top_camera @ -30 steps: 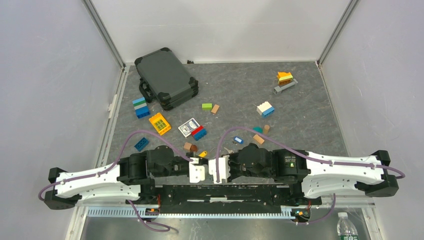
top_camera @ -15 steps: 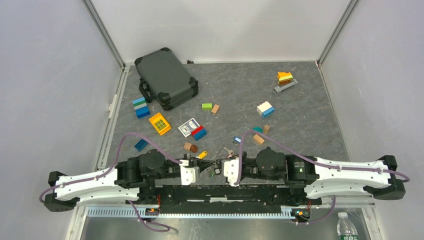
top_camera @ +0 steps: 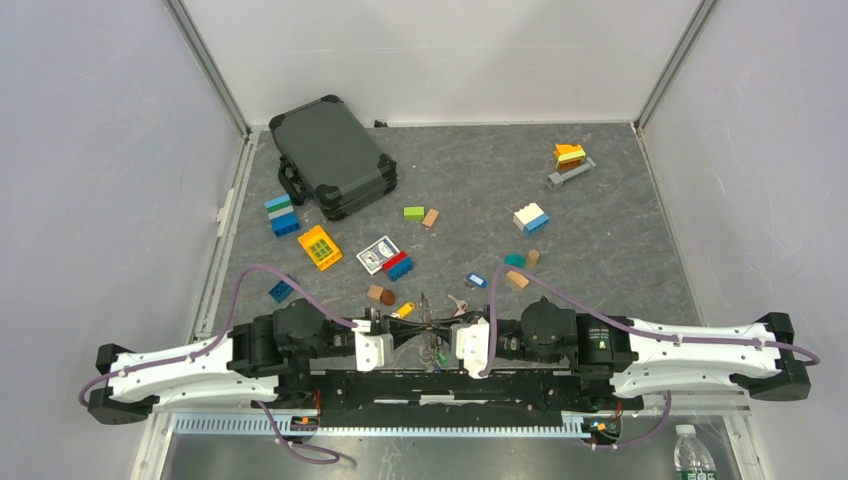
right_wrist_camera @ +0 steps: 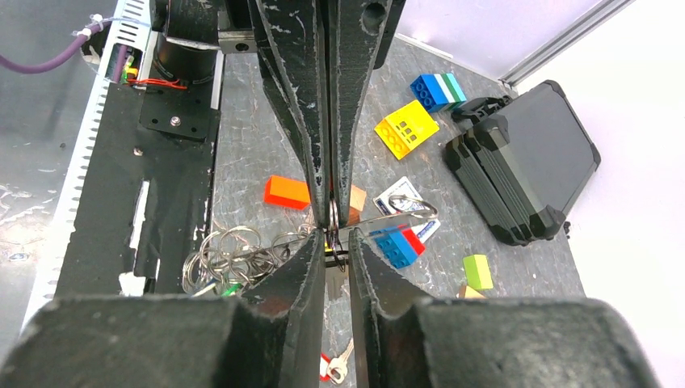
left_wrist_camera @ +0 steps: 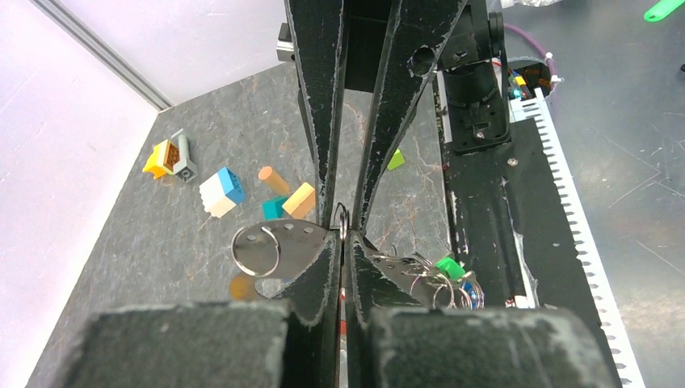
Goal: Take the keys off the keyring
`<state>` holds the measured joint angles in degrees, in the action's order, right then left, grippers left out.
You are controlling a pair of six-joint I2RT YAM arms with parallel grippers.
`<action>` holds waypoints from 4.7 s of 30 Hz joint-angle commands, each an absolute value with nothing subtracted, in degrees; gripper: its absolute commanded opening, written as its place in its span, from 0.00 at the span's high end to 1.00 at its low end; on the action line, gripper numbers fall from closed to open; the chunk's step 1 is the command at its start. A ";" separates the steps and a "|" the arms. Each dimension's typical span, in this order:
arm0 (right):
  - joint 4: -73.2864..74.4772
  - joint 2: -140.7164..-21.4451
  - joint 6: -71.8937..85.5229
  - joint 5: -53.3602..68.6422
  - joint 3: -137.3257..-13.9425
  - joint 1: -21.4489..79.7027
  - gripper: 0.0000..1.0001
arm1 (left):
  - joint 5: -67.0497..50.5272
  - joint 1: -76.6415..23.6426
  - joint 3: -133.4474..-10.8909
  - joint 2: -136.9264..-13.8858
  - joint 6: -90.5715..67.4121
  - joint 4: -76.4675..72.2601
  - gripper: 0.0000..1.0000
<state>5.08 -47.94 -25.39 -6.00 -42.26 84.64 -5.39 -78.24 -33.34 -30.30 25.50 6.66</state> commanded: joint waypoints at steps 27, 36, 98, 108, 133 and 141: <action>21.35 -53.45 -24.69 -12.38 -55.74 84.81 1.00 | -1.69 -78.37 -37.32 -32.90 26.78 11.33 0.72; 29.46 -58.32 -20.62 -13.80 -62.81 84.81 1.00 | 1.61 -78.39 -39.11 -34.40 29.00 11.82 0.71; 3.60 -49.74 -26.97 -15.72 -41.70 84.81 0.82 | -7.63 -78.35 -35.11 -32.42 22.92 0.18 0.98; -3.07 -44.53 -28.39 -13.02 -37.53 84.81 0.82 | -11.06 -78.38 -32.91 -33.66 17.93 -5.45 0.98; -4.83 -38.31 -28.85 -9.39 -35.99 84.81 1.00 | -10.07 -78.36 -30.50 -34.05 14.84 -8.71 0.98; 7.04 -41.04 -27.56 -9.41 -44.29 84.81 1.00 | -8.82 -78.32 -30.18 -33.44 14.84 -8.00 0.92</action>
